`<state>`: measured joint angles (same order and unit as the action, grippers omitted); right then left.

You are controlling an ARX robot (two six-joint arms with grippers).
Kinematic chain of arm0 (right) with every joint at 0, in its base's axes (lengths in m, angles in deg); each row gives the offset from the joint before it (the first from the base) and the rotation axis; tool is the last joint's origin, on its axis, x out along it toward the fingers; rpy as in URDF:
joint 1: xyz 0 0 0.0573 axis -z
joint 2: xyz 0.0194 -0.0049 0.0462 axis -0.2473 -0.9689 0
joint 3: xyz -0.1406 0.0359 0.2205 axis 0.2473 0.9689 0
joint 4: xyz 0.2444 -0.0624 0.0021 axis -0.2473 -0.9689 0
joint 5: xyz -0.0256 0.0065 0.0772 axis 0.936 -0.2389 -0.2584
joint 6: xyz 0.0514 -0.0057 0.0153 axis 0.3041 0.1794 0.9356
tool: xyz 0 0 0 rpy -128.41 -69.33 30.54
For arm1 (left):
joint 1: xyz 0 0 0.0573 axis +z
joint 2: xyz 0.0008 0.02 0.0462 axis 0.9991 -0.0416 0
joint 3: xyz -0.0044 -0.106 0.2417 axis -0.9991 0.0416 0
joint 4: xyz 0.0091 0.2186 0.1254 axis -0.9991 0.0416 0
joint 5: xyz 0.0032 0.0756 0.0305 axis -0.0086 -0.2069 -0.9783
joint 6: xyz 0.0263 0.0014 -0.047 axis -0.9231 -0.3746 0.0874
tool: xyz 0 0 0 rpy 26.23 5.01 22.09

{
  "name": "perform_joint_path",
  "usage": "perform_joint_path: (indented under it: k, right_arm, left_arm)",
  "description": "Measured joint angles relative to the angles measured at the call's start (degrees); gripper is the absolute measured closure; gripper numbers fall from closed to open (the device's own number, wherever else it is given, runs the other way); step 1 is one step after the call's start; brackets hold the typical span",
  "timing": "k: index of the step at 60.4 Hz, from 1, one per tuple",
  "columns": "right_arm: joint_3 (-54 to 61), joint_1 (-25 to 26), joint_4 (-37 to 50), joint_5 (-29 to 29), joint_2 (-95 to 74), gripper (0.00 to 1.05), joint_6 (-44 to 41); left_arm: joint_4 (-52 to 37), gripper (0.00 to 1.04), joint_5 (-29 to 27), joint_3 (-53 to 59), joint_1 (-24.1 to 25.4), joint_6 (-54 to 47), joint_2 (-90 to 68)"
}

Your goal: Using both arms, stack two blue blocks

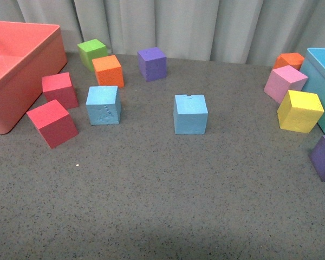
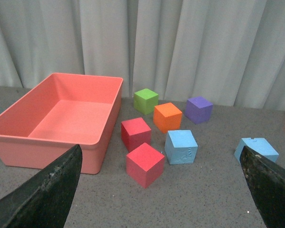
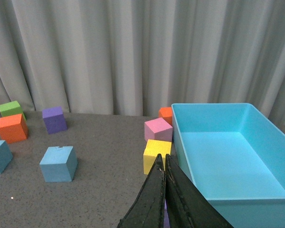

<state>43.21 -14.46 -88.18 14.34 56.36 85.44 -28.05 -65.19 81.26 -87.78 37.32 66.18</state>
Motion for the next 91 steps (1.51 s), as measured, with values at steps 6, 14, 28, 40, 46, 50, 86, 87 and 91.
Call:
perform_joint_path:
  k: [6,14,28,40,46,50,86,87,91]
  right_arm:
    - [0.0,0.0,0.0,0.0,0.0,1.00,0.0]
    - [0.0,0.0,0.0,0.0,0.1,0.77,0.0]
    - [0.0,0.0,0.0,0.0,0.1,0.37,0.0]
    - [0.0,0.0,0.0,0.0,0.1,0.09,0.0]
    - [0.0,0.0,0.0,0.0,0.1,0.10,0.0]
    - [0.0,0.0,0.0,0.0,0.1,0.10,0.0]
    - [0.0,0.0,0.0,0.0,0.1,0.10,0.0]
    - [0.0,0.0,0.0,0.0,0.1,0.10,0.0]
    - [0.0,0.0,0.0,0.0,0.1,0.10,0.0]
  left_arm:
    - [0.0,0.07,0.0,0.0,0.0,0.0,0.0]
    - [0.0,0.07,0.0,0.0,0.0,0.0,0.0]
    - [2.5,0.07,-3.5,-0.8,-1.0,1.8,-1.2]
    - [-5.7,0.07,-11.4,-6.6,-2.6,12.8,-29.4]
    - [-20.1,0.07,-8.4,-16.7,-4.0,14.1,-54.7]
    - [-20.0,0.07,-7.1,-26.7,-6.1,14.8,-71.8]
    - [4.0,0.07,-6.1,-74.4,-10.4,15.5,-120.5]
    - [4.5,0.07,-5.9,-74.8,-10.4,15.5,-120.9]
    - [6.7,0.07,-5.4,-77.2,-10.2,15.5,-123.0]
